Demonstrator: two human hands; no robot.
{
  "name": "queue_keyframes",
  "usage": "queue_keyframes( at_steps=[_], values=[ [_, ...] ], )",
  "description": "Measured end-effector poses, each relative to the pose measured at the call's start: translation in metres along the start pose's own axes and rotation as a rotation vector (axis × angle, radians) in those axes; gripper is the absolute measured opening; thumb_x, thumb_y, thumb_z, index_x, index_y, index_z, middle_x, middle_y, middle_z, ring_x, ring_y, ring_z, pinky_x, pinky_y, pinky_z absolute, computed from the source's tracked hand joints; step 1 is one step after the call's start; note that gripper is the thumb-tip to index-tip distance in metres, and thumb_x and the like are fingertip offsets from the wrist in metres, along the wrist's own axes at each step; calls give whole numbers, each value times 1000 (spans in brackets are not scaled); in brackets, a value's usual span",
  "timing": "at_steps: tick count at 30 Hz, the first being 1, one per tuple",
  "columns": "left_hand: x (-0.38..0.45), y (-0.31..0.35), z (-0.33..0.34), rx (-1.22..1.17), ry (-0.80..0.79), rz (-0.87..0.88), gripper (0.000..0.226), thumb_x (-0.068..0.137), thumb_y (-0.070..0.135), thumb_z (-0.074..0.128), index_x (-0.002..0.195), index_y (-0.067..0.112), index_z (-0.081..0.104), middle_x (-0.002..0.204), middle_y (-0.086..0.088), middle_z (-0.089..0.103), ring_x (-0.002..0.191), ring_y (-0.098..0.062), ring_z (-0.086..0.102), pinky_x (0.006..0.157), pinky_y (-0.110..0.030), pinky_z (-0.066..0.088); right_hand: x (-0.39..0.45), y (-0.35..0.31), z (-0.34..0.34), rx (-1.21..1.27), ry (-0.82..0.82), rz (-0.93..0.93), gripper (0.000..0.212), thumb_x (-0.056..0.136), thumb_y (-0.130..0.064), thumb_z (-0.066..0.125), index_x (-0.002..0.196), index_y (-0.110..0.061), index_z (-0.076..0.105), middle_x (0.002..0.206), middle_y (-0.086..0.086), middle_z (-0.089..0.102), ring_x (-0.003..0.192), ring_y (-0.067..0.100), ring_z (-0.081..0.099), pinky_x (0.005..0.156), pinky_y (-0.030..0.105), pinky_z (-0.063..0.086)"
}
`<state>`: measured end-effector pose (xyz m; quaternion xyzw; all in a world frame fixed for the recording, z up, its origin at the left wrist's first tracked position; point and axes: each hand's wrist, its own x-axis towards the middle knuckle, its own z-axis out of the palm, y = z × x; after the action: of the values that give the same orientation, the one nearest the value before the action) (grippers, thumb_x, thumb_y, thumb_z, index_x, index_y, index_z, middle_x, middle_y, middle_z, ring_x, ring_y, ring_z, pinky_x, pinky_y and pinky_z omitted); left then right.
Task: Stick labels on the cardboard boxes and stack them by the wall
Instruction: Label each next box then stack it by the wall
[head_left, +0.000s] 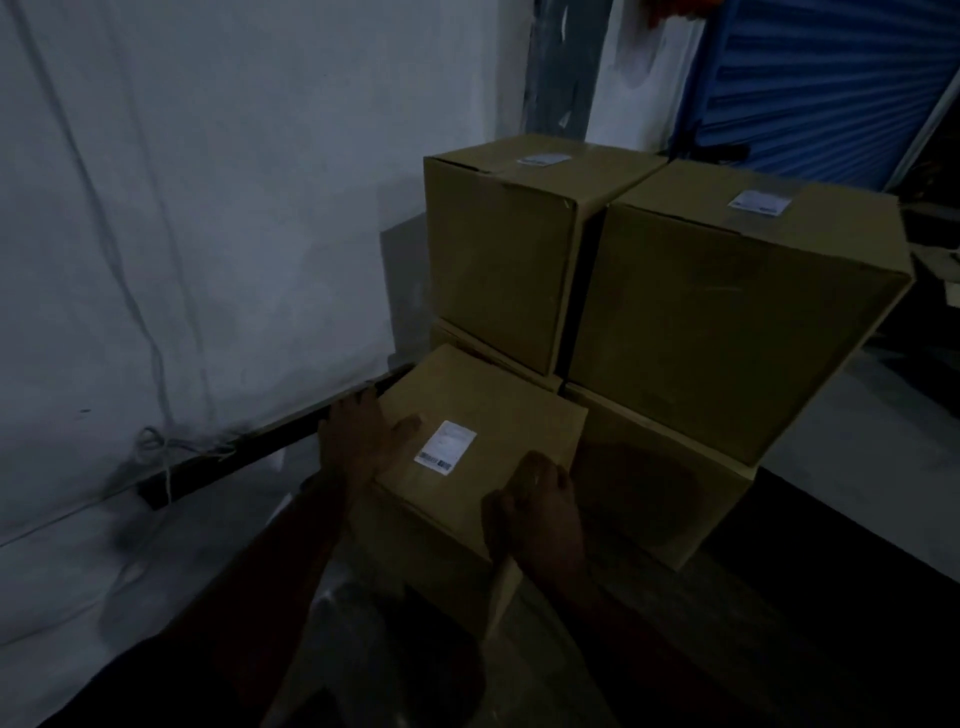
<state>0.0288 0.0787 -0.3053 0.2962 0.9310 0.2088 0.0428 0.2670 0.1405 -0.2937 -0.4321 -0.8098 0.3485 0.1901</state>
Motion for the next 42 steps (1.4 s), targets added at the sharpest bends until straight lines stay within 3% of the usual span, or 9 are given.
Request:
queue_keyframes(
  at_steps=[5, 7, 11, 16, 19, 23, 30, 39, 42],
  values=[
    [-40, -5, 2, -69, -167, -137, 117, 53, 103, 39, 142, 27, 43, 139, -9, 51, 125, -34, 47, 105, -52, 40, -19, 13, -25, 13, -19, 33, 44, 88, -30, 62, 123, -9, 46, 126, 14, 46, 111, 29, 49, 89, 31, 41],
    [-69, 4, -1, -89, -169, -145, 120, 48, 106, 37, 141, 31, 41, 137, -8, 51, 120, -31, 49, 102, -49, 41, -35, 19, -38, 14, -19, 46, 49, 87, -34, 63, 126, -11, 43, 133, 13, 44, 118, 28, 47, 94, 30, 40],
    [-141, 41, -20, -158, -122, -46, 90, 72, 81, 60, 139, 22, 47, 134, -6, 55, 118, -27, 50, 97, -37, 39, -86, 36, -71, 33, 40, 68, 62, 87, -40, 61, 137, -21, 30, 149, 5, 29, 129, 24, 39, 99, 34, 40],
    [-216, 84, -16, -193, -203, 0, 111, 47, 103, 47, 131, 30, 51, 124, 0, 61, 106, -25, 62, 96, -42, 49, -166, 82, -124, 72, 149, 144, 69, 86, -38, 64, 142, -25, 26, 153, 2, 24, 131, 22, 40, 97, 37, 45],
    [-271, 125, -3, -170, -297, 29, 114, 53, 97, 54, 143, 29, 41, 144, -4, 47, 125, -30, 52, 103, -45, 43, -220, 118, -158, 71, 207, 259, 80, 84, -45, 65, 147, -30, 18, 158, 1, 13, 134, 24, 37, 99, 42, 46],
    [-332, 169, 34, -200, -376, 214, 108, 44, 104, 50, 127, 36, 51, 132, 2, 58, 122, -25, 54, 101, -44, 45, -292, 164, -197, 79, 371, 356, 78, 83, -39, 69, 146, -26, 25, 156, 3, 19, 135, 25, 35, 103, 42, 42],
    [-446, 260, 62, -170, -518, 476, 112, 56, 85, 69, 145, 27, 33, 145, -11, 36, 131, -32, 43, 104, -41, 42, -401, 229, -250, 53, 629, 559, 82, 78, -36, 73, 146, -20, 29, 154, 6, 23, 132, 27, 38, 102, 47, 43],
    [-545, 340, 105, -137, -723, 861, 115, 50, 82, 74, 141, 26, 32, 141, -10, 32, 128, -28, 39, 103, -37, 40, -505, 276, -278, -6, 939, 786, 77, 77, -35, 75, 140, -17, 35, 143, 5, 37, 126, 21, 41, 94, 31, 42],
    [-573, 359, 119, -125, -753, 1041, 119, 40, 91, 62, 133, 23, 38, 135, -9, 42, 128, -25, 36, 99, -34, 39, -533, 287, -280, -20, 1031, 887, 76, 75, -35, 76, 138, -14, 38, 137, 8, 44, 121, 23, 44, 93, 33, 41]
  ],
)
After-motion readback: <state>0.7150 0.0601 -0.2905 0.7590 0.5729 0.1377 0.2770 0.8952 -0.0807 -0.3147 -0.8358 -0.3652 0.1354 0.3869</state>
